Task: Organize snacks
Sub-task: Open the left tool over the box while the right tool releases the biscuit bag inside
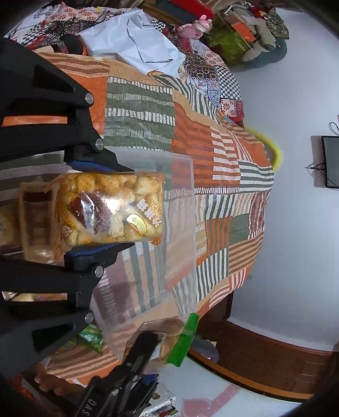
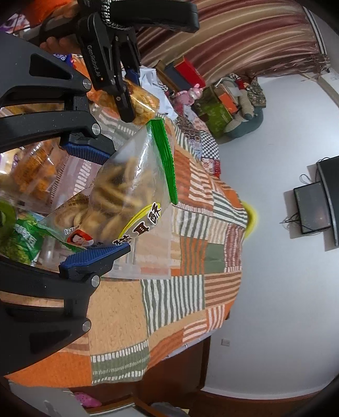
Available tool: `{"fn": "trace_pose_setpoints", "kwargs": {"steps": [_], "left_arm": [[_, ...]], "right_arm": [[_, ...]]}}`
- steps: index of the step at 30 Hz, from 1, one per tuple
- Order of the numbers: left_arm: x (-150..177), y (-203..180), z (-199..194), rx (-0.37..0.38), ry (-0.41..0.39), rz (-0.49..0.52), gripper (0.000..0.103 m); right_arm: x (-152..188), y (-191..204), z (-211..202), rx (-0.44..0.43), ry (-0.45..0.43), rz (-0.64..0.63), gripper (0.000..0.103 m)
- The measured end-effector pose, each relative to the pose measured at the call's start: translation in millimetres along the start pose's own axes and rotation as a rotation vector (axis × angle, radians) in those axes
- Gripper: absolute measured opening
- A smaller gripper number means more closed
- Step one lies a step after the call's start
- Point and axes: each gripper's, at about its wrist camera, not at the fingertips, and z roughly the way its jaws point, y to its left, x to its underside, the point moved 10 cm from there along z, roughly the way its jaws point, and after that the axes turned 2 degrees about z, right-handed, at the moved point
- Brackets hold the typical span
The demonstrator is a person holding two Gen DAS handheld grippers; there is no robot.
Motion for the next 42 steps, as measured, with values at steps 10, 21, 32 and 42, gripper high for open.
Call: {"fn": "trace_pose_setpoints", "kwargs": {"steps": [10,21,32,42], "left_arm": [[-1.1,-6.8,39.2,0.003,0.063,0.018,0.044],[2.1,-11.4,59.7,-0.012,0.082,0.043,0.044],[3.4,-7.4,42.6,0.002,0.078,0.026,0.050],[9.6,-15.2,-6.2,0.014,0.027,0.066,0.057]], "right_arm": [[2.0,-4.6,31.6,0.026,0.082,-0.035,0.054],[15.0,-0.2,49.8,0.040,0.162,-0.102,0.056],[11.3,-3.1,37.1,0.056,0.141,-0.089,0.075],[5.7,1.0,0.0,0.051,0.098,-0.054,0.077]]}}
